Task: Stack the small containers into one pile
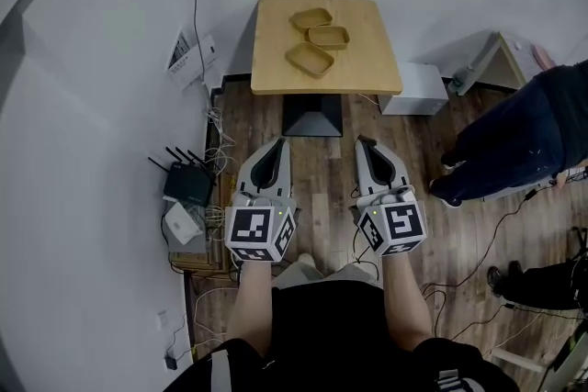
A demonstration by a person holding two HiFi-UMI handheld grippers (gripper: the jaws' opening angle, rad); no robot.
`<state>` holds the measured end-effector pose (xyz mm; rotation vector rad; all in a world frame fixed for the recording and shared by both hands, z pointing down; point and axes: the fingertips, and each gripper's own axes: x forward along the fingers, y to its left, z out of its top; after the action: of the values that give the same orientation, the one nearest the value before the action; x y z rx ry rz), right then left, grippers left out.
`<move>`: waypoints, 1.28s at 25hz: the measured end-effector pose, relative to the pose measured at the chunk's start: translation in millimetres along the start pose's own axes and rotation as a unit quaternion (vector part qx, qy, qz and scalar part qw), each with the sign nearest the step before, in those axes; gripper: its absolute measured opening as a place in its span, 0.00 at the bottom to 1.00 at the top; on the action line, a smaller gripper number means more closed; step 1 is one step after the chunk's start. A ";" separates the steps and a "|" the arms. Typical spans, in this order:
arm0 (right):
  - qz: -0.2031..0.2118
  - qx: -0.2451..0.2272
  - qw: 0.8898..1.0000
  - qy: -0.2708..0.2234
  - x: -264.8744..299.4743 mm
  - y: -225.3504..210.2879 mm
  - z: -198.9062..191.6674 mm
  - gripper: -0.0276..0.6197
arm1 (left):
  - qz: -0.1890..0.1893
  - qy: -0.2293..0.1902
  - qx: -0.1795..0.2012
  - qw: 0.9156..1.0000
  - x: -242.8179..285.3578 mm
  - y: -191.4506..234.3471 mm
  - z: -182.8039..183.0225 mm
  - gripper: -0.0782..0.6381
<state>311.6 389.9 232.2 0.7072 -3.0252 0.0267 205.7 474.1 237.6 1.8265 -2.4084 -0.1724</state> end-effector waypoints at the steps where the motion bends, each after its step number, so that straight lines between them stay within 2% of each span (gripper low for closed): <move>1: -0.006 -0.003 1.000 0.002 -1.1 -2.3 -0.4 0.05 | -0.001 0.001 -0.005 1.000 1.5 2.9 -1.2 0.11; 5: -0.029 -0.010 1.000 0.008 -2.2 -13.0 -2.5 0.05 | -0.001 0.006 -0.019 1.000 1.8 13.9 -7.0 0.11; 8: -0.033 -0.015 0.999 -0.003 8.0 -13.2 8.1 0.05 | -0.005 -0.006 -0.021 1.000 2.1 20.8 -0.6 0.11; 13: -0.028 -0.020 0.999 -0.019 27.2 -8.1 14.1 0.05 | -0.015 -0.018 -0.006 1.000 13.7 30.3 10.6 0.11; 18: -0.027 -0.010 0.999 -0.038 60.3 -30.2 23.1 0.05 | -0.017 -0.024 0.015 0.999 49.9 40.8 24.8 0.11; 23: -0.028 0.004 0.998 -0.058 114.8 -59.9 18.6 0.05 | -0.025 -0.026 0.043 0.998 105.1 57.4 28.0 0.11; 29: -0.022 0.009 0.998 -0.051 210.8 -109.0 24.5 0.05 | -0.025 -0.013 0.044 0.999 204.5 89.5 37.0 0.11; 32: -0.022 0.023 0.999 -0.043 255.3 -139.0 20.0 0.05 | -0.023 0.007 0.047 0.999 255.8 105.2 31.5 0.11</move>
<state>143.9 151.7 223.0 0.7999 -3.0977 0.0671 32.1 256.6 228.9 1.9160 -2.4066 -0.0508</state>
